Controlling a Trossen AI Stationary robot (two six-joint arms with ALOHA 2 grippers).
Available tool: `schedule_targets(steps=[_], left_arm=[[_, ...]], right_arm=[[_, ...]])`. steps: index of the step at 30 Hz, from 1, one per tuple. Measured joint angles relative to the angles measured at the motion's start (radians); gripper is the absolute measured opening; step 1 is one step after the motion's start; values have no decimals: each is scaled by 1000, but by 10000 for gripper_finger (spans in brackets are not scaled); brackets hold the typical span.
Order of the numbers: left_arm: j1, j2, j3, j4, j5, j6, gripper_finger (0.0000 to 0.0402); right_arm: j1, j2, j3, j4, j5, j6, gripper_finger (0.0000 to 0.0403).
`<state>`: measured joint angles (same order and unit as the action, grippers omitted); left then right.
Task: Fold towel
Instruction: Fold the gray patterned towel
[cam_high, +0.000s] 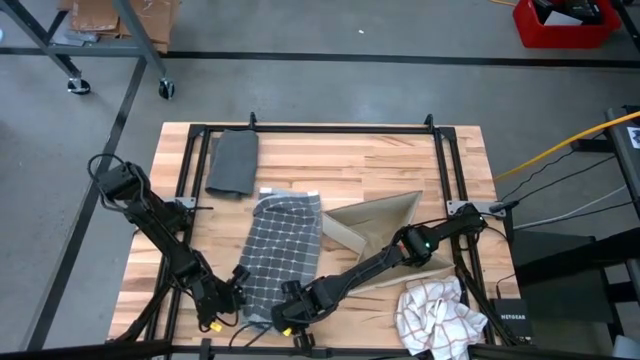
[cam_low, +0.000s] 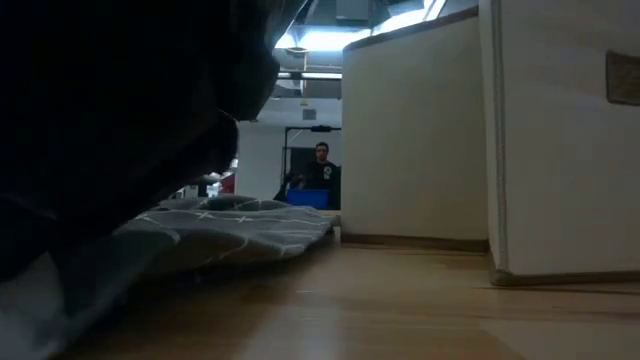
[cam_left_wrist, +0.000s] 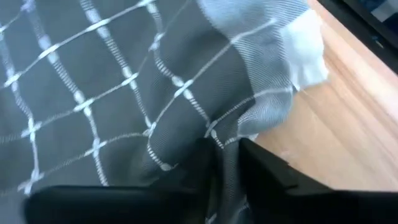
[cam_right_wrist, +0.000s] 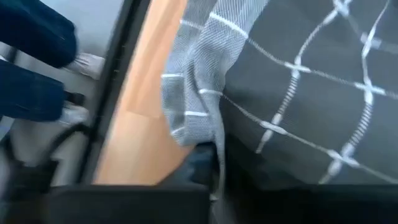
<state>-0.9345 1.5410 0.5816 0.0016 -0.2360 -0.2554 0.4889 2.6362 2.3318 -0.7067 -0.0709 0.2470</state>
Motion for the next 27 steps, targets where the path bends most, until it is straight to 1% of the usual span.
schedule_targets(steps=[1, 2, 4, 6, 10, 17, 22, 27], left_arm=[[-5, 0, 2, -1, -1, -14, 46], [-12, 0, 7, -3, 0, -31, 29], [-28, 1, 21, -4, 4, -72, 9], [-44, 2, 41, -5, 5, -98, 10], [-94, -5, 96, -14, 6, -121, 5], [-170, -88, 177, -106, 7, -203, 3], [-202, -166, 201, -158, 6, -289, 2], [-207, -269, 206, -194, -8, -382, 2]], right_arm=[[1, 0, 0, 0, -19, 36, 20], [2, -1, 0, 0, -38, 63, 13], [3, -2, 7, -6, -70, 126, 18], [3, -2, 20, -10, -104, 181, 19], [4, -24, 21, 33, -161, 246, 7], [16, -98, 23, 65, -152, 351, 5], [16, -142, 23, 80, -149, 479, 4], [15, -181, 23, 96, -135, 623, 3]])
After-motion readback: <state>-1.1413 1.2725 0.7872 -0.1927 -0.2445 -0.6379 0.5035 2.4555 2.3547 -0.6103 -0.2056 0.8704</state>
